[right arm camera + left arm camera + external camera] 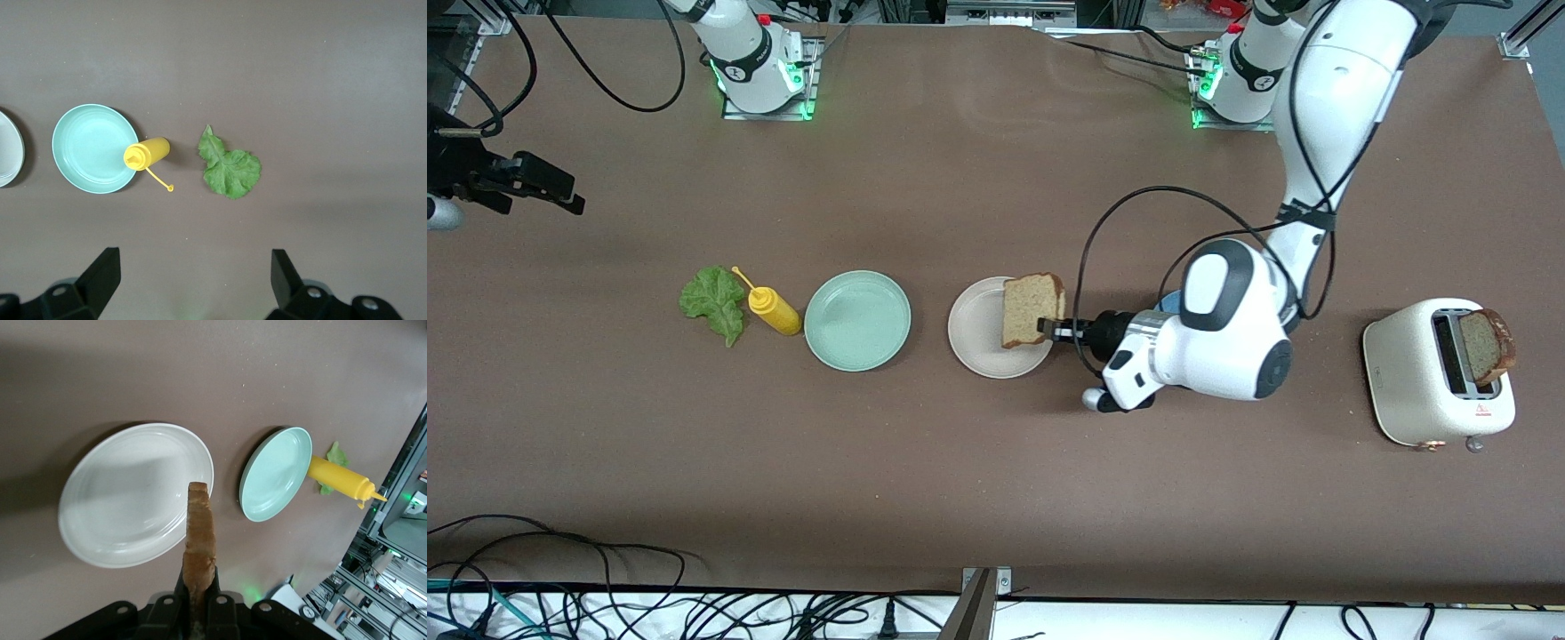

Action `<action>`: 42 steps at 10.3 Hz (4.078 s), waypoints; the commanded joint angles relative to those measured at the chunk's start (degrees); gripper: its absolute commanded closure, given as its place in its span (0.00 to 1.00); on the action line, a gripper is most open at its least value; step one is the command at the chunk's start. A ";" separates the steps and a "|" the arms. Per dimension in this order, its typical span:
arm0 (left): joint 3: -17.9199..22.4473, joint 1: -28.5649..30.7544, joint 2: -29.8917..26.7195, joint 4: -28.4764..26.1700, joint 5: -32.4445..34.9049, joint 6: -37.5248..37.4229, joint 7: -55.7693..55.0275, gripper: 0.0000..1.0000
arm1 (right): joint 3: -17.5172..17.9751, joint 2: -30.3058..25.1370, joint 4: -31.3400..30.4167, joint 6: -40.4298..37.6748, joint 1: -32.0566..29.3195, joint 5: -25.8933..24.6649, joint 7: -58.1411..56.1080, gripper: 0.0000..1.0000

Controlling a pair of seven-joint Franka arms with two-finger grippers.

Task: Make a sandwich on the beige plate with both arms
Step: 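Lower the bread onto the beige plate and open the left gripper, then retract the left gripper while the right gripper reaches the lettuce leaf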

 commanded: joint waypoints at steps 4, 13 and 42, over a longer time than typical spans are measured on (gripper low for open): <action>0.45 -3.92 3.12 -1.07 -2.12 6.53 -0.40 1.00 | -0.15 -0.48 0.56 -1.22 0.13 0.98 -0.36 0.00; 1.15 -4.45 4.80 -2.83 -1.06 8.64 0.48 0.07 | -0.50 0.75 0.48 2.20 0.13 0.45 0.25 0.00; 3.26 12.59 -12.16 -2.39 45.85 -15.09 0.31 0.00 | -2.88 12.61 -7.50 9.64 1.62 -5.70 -1.69 0.00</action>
